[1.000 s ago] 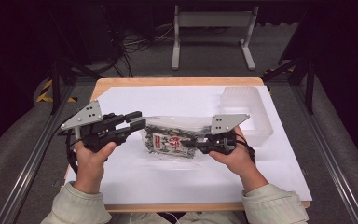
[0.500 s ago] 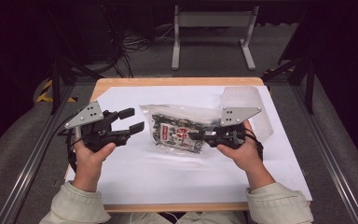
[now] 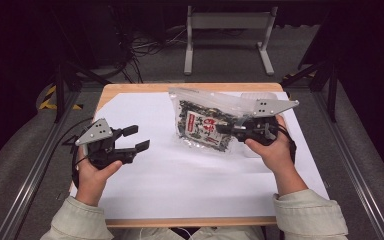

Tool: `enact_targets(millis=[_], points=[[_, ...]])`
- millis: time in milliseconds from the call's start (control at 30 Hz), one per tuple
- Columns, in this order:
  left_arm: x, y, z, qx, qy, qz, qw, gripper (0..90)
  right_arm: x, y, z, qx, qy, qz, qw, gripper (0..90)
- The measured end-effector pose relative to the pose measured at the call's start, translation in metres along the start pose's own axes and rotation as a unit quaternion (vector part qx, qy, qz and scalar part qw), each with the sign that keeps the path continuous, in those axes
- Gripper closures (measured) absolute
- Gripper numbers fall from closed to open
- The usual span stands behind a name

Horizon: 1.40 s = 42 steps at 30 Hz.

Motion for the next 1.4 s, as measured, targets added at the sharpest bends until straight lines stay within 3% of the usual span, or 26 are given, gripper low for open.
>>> enact_targets(millis=[200, 333, 500, 667, 1233, 1400], points=[[-0.028, -0.012, -0.010, 0.003, 0.007, -0.023, 0.9997, 33.5, 0.009, 0.012, 0.022, -0.036, -0.011, 0.012, 0.9992, 75.9], [-0.036, -0.015, -0.016, 0.003, 0.011, -0.030, 0.9995, 33.5, 0.013, 0.021, 0.035, -0.056, -0.023, 0.018, 0.9980, 75.9], [-0.044, -0.016, -0.022, -0.015, 0.008, -0.034, 0.9993, 33.0, 0.016, 0.031, 0.047, -0.068, -0.039, 0.019, 0.9967, 76.0], [-0.054, -0.016, -0.032, -0.007, 0.019, -0.044, 0.9988, 33.1, 0.019, 0.039, 0.059, -0.087, -0.045, 0.025, 0.9949, 75.9], [-0.077, -0.023, -0.049, 0.017, 0.030, -0.067, 0.9971, 33.1, 0.022, 0.064, 0.099, -0.155, -0.052, 0.019, 0.9863, 75.9], [-0.084, -0.025, -0.054, 0.023, 0.028, -0.075, 0.9965, 32.2, 0.017, 0.075, 0.114, -0.185, -0.056, 0.011, 0.9811, 75.9]])
Point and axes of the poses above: each handheld gripper's, and its own axes: y roughly backward along the jaws, x roughly out of its top, z roughly to its right, the point moved 9 cm from there along -y, roughly forward along the jaws, and after that the axes turned 1 degree about -y, right-handed, at the moved point
